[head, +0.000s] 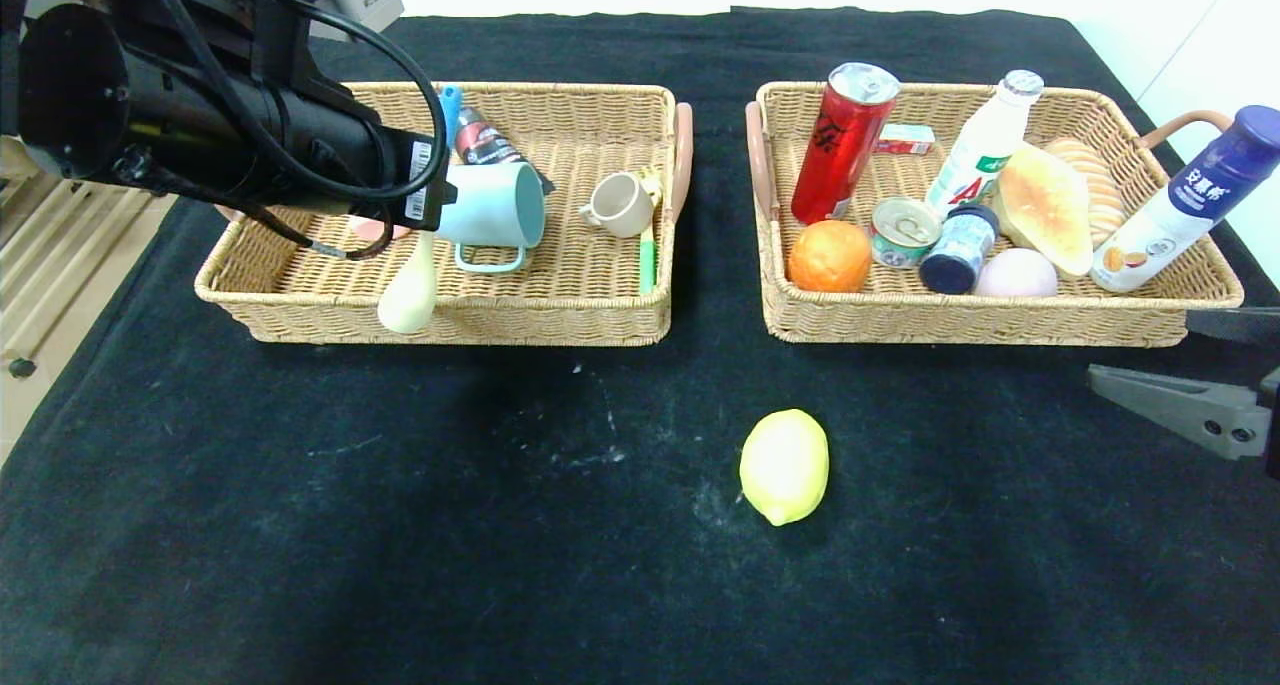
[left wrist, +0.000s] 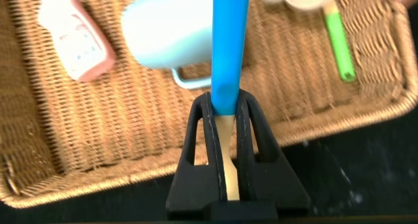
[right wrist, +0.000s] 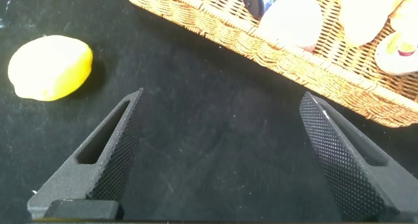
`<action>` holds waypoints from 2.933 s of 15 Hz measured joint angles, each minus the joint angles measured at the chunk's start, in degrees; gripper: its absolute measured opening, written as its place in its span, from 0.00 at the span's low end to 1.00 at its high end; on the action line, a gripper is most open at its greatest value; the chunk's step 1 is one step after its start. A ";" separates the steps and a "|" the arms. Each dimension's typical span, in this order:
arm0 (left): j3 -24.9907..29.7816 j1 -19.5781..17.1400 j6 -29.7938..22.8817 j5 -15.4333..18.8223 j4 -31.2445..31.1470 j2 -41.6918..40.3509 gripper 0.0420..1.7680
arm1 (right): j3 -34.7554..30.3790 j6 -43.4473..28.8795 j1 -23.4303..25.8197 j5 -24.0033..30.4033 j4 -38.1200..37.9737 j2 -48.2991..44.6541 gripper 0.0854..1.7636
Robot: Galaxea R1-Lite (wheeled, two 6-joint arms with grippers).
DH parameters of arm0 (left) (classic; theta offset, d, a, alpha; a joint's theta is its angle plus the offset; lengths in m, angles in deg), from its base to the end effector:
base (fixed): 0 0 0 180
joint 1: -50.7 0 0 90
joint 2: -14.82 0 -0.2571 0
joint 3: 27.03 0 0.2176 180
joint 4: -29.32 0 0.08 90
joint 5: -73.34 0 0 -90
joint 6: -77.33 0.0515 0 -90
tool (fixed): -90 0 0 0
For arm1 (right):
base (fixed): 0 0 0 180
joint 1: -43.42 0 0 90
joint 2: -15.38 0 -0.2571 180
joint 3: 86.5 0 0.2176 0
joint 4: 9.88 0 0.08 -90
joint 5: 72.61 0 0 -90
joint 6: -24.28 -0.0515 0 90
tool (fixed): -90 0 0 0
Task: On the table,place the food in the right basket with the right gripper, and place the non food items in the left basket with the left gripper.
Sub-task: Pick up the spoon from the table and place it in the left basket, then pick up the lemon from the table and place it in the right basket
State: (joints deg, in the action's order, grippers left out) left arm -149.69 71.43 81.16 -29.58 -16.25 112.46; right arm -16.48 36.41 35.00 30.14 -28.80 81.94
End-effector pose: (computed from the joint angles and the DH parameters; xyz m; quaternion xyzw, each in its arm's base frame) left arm 0.3345 -0.1143 0.3011 0.0844 0.1684 -0.0727 0.9794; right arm 0.2362 0.0465 0.2143 -0.0979 0.1144 0.1952 0.9691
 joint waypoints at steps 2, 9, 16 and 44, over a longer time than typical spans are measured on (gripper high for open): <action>-0.91 -1.93 -0.91 0.30 2.79 1.06 0.10 | -0.07 -0.01 0.00 0.00 0.00 0.00 0.97; -1.63 -7.23 -2.99 2.27 10.62 3.79 0.10 | -0.13 -0.01 0.00 -0.02 0.00 0.04 0.97; -1.02 -9.40 -2.99 5.10 13.26 5.01 0.30 | -0.13 0.00 0.00 0.00 0.00 0.04 0.97; 9.58 -7.22 -0.83 21.36 11.41 -5.28 0.95 | -0.21 -0.52 -0.12 -0.29 0.18 0.50 0.97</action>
State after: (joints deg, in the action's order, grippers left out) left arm -140.11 64.21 80.33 -8.22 -4.84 107.18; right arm -16.69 35.89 34.87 29.85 -28.62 82.44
